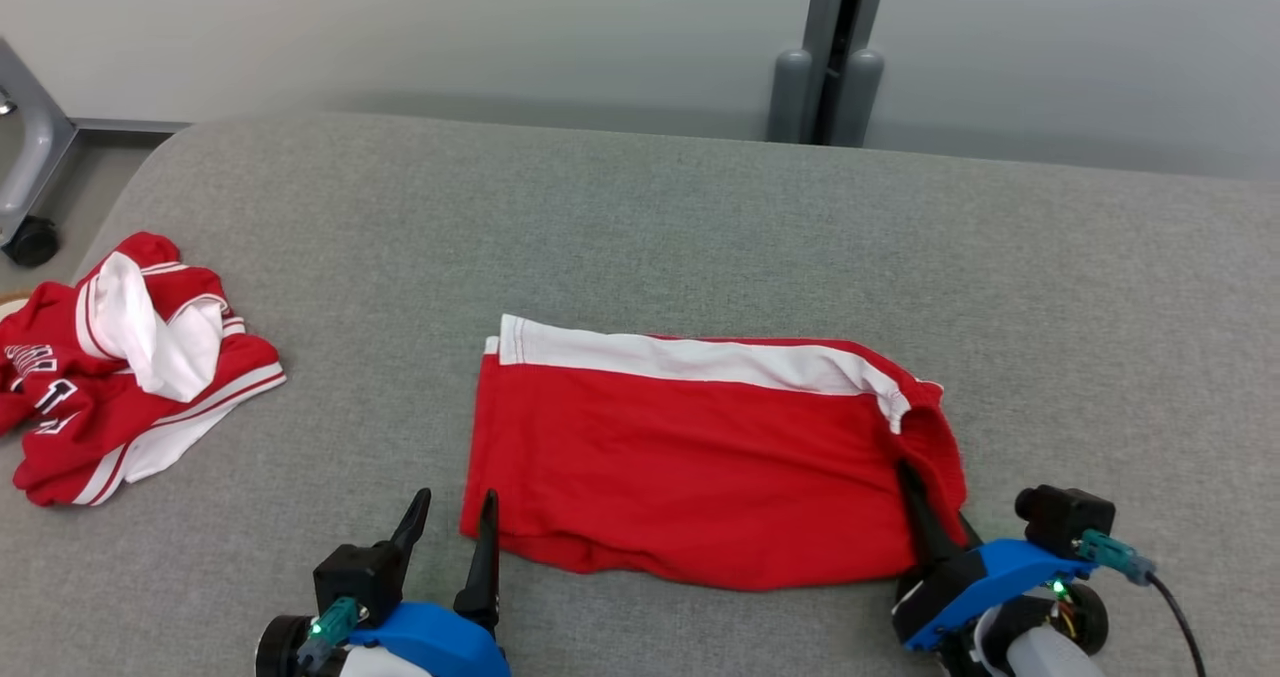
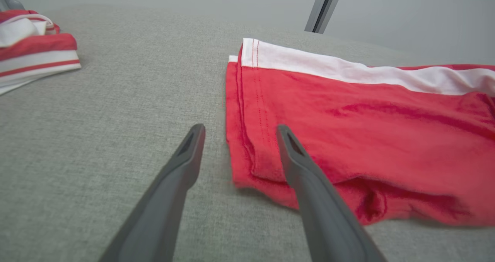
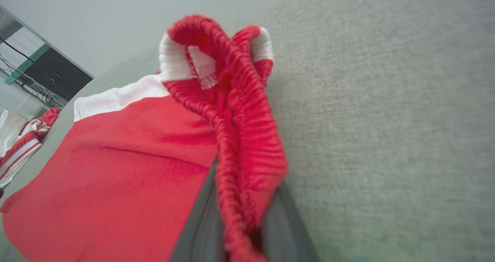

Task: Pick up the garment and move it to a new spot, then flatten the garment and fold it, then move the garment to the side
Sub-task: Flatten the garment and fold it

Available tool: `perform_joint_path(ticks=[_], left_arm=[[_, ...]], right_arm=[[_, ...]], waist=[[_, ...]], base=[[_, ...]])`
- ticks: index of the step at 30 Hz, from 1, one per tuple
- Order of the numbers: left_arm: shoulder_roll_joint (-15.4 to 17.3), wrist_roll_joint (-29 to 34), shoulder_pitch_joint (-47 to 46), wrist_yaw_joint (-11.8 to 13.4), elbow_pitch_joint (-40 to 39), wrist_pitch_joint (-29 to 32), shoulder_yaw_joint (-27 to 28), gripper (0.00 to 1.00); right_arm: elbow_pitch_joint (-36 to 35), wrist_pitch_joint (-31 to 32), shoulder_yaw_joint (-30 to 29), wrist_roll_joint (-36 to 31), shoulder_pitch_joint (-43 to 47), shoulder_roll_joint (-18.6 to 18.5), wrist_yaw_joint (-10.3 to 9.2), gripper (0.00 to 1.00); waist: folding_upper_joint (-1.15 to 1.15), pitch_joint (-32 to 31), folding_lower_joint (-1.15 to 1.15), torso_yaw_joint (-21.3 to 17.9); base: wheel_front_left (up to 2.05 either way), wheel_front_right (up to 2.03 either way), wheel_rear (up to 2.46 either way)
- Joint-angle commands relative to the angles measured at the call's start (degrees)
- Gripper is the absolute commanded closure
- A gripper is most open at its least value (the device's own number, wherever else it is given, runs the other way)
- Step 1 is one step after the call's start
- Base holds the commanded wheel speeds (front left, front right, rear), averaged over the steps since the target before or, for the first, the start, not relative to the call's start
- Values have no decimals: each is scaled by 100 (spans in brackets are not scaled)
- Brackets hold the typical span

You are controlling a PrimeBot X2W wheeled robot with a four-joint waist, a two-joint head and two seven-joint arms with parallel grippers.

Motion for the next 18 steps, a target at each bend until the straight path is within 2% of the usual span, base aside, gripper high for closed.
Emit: perform_joint_path(ticks=[1,9,11,14,18], left_arm=[[-5,36,30,-15,13,-14,33,0],[-13,32,201,-83,123,-15,-59,0],[-10,11,266,-82,122,-15,-118,0],[-10,-57,308,-89,201,-15,-184,0],[-11,-109,302,-68,259,-14,-290,0]], right_arm=[[74,14,-105,29,182,-84,-8,100],[40,9,-986,-55,-82,-771,-4,100],[53,10,-1102,-131,-142,-848,-4,100],[55,135,-950,-120,-277,-748,-4,100],[-279,444,-443,99,-320,-448,-4,100]], waist=[[0,-36,-1,-45],[0,-240,-1,-315],[0,-279,-1,-370],[0,-328,-1,-432],[0,-383,-1,-431]], base=[[0,0,0],[0,0,0],[0,0,0],[0,0,0],[0,0,0]])
